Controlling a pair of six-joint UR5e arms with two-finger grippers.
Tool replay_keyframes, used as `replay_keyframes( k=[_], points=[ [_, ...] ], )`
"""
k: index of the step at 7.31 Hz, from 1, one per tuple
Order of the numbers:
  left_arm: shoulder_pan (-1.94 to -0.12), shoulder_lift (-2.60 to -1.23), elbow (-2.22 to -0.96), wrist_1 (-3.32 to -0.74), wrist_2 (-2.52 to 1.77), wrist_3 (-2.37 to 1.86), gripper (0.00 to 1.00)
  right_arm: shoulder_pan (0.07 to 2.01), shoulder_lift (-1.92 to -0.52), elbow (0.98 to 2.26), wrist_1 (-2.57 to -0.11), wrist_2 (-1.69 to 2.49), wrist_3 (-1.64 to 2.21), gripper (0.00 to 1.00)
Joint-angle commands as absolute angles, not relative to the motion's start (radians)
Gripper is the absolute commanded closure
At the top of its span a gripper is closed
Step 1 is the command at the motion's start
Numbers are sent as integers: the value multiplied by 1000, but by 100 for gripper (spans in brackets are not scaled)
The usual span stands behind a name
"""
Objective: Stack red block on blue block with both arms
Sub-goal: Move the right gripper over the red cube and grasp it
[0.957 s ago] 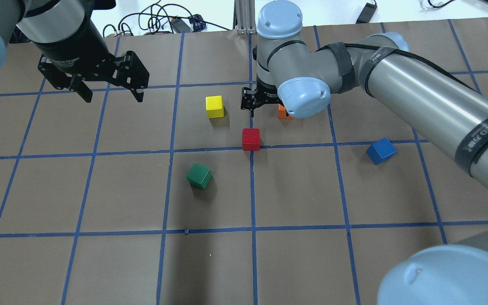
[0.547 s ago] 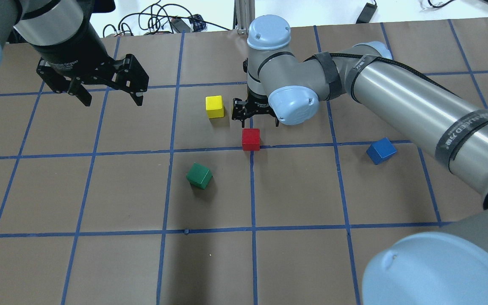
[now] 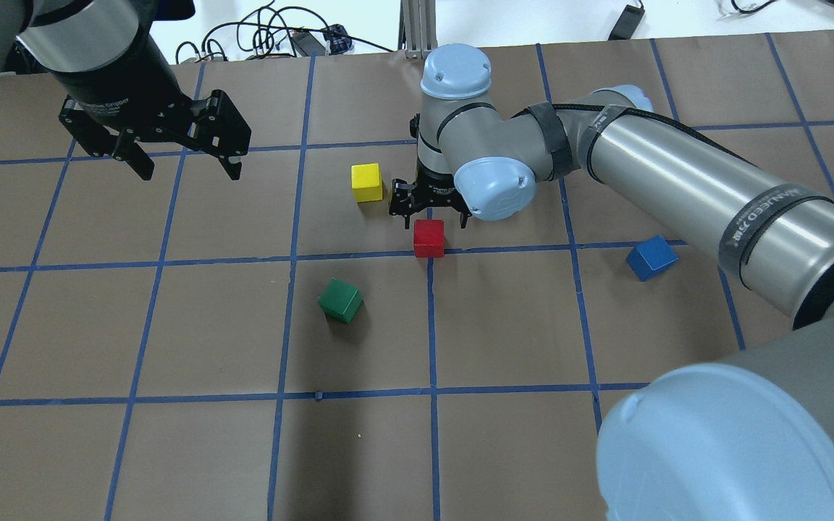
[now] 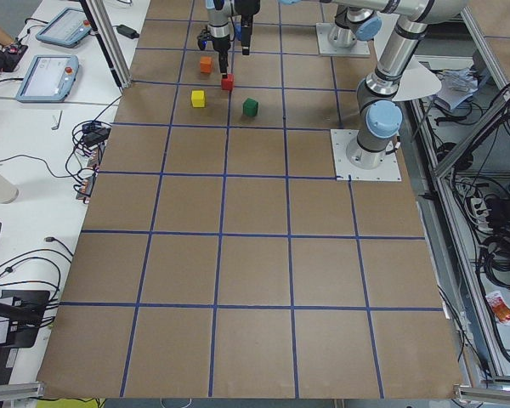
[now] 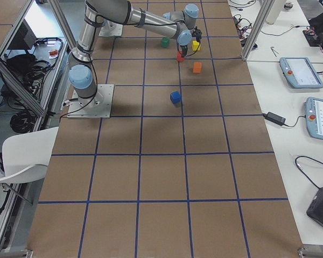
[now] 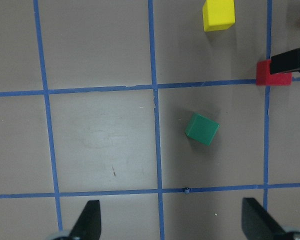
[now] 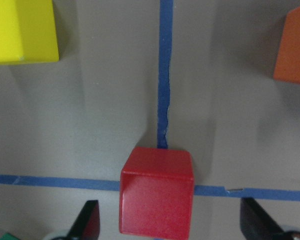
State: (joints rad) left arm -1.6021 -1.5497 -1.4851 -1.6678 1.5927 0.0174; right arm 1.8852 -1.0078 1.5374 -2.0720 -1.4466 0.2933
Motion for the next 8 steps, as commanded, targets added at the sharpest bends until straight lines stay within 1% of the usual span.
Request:
replay_keyframes(
  k=[1,3,4,5,6,7,8],
  points=[
    [-1598,-1542,-1492,-1666,1594,90,0,1885,-988,1539,-2091,-1440,295,0],
    [-1594,-1539,-1499,-1663,1591,97,0,1885,-976,1539,-2094,-1440,299,0],
    [-1594,-1539,-1500,-1661,1591,95,0,1885,-977,1539,-2092,-1433,301,45],
    [-1594,-1539,-1500,-1651,1586,91,0,1885,-977,1539,-2094,-1405,302,76],
    [-1592,-1539,-1500,-1646,1586,91,0,1885,-977,1537,-2094,-1405,302,97],
    [-1592,-1540,-1500,-1629,1586,89,0,1885,-980,1537,-2092,-1405,302,100],
    [-1592,-1542,-1502,-1615,1586,90,0,1885,-986,1529,-2091,-1407,304,100]
  ],
)
